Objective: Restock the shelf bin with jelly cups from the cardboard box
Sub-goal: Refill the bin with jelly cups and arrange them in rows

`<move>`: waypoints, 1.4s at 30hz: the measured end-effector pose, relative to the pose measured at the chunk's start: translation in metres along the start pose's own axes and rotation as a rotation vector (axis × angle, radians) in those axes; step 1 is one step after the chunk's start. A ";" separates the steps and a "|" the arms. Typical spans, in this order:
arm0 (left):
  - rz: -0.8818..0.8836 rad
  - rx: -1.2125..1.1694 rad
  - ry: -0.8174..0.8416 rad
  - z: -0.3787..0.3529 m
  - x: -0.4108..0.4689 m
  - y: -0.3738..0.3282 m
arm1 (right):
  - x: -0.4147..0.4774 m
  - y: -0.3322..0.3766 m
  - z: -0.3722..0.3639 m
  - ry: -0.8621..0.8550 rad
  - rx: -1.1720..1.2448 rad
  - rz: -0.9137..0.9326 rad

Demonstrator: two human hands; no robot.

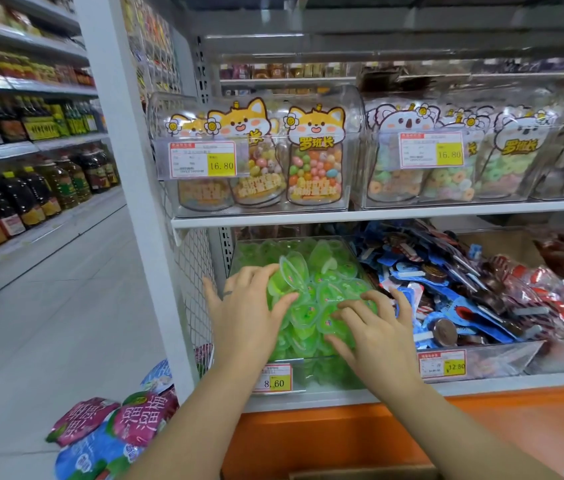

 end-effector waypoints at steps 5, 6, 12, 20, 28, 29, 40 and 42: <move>-0.008 0.000 0.021 -0.003 0.000 -0.002 | 0.002 -0.003 -0.005 0.000 0.007 0.032; -0.009 0.005 0.024 -0.003 0.001 -0.002 | 0.001 -0.004 -0.005 -0.006 0.010 0.040; -0.010 0.018 0.028 -0.006 0.001 -0.003 | -0.008 -0.007 -0.005 -0.009 0.046 0.074; -0.091 -0.105 0.072 -0.012 0.001 -0.008 | 0.008 0.001 0.026 0.002 0.480 -0.104; -0.254 -0.497 0.161 -0.011 -0.006 -0.021 | 0.040 0.016 0.019 0.265 1.296 -0.423; -0.248 -0.531 0.166 -0.009 -0.006 -0.020 | 0.040 0.015 0.018 0.277 1.332 -0.429; 0.094 -1.145 0.477 -0.003 -0.015 0.009 | 0.051 0.034 0.009 0.205 1.189 -0.497; 0.183 -1.235 0.500 -0.006 -0.020 0.014 | 0.049 0.045 0.005 0.168 1.249 -0.553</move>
Point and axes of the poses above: each hand's wrist, its own x-axis towards the middle knuckle, its own z-axis out of the back of the hand, y = z × x, the point moved 6 cm from there along x, towards the middle knuckle, and after that the axes turned 8 degrees about x, right-handed, at the moved point
